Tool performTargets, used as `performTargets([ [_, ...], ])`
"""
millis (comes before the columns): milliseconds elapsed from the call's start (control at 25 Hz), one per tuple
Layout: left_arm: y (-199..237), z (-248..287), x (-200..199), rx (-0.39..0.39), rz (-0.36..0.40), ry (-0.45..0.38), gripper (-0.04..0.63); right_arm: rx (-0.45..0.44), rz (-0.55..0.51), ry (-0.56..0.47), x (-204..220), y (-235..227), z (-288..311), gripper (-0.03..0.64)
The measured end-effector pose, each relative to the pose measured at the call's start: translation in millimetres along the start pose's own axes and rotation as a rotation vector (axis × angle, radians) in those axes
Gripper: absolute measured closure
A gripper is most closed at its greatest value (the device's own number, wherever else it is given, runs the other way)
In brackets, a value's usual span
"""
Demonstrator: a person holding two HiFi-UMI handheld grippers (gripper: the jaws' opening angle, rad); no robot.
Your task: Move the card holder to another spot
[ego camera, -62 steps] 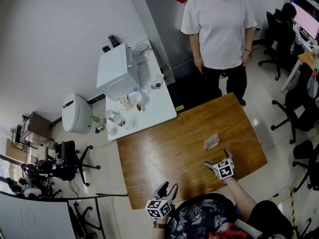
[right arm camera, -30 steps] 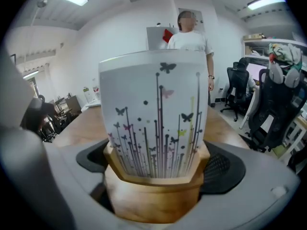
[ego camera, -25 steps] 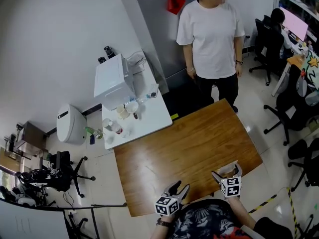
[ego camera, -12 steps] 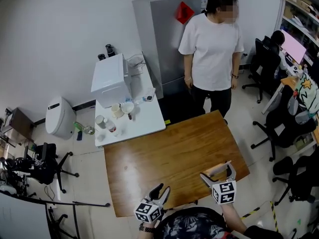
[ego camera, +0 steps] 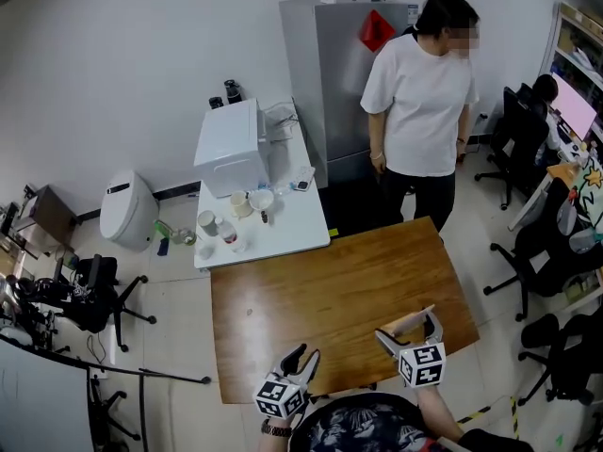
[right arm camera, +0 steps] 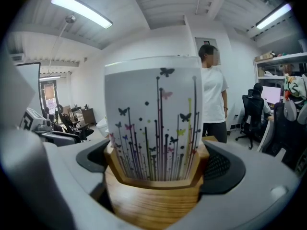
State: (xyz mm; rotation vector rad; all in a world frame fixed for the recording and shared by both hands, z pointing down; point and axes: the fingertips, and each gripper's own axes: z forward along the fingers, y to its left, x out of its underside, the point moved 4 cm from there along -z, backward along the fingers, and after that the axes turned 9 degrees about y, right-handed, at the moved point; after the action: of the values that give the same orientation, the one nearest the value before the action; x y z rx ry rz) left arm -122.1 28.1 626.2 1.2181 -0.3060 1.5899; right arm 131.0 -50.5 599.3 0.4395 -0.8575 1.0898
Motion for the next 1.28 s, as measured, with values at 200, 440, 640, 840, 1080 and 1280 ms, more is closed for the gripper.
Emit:
performTargets([
  [200, 8.8, -3.1, 2.0, -0.039, -0.049, 0.0, 0.459, -0.032, 0.004, 0.004, 0.0, 8.4, 7.9, 0.055],
  [440, 22.1, -1.5, 12.9, -0.09, -0.112, 0.058, 0.469, -0.06, 0.022, 0.024, 3.9, 11.8, 14.9, 0.055],
  [640, 27.0, -0.7, 18.1, -0.1, -0.124, 0.071, 0.469, -0.063, 0.021, 0.032, 6.3, 11.9, 19.5, 0.055],
  [840, 31.3, 0.1, 22.9, -0.106, -0.139, 0.08, 0.469, -0.071, 0.02, 0.044, 9.7, 15.4, 23.6, 0.055],
  [1080, 29.8, -1.9, 26.4, -0.114, -0.16, 0.087, 0.469, -0.112, 0.012, 0.071, 10.7, 28.1, 36.2, 0.055],
  [1280, 38.2, -18.9, 36.8, -0.162, -0.192, 0.081, 0.469, -0.201, -0.035, 0.124, 27.7, 64.9, 72.6, 0.055],
])
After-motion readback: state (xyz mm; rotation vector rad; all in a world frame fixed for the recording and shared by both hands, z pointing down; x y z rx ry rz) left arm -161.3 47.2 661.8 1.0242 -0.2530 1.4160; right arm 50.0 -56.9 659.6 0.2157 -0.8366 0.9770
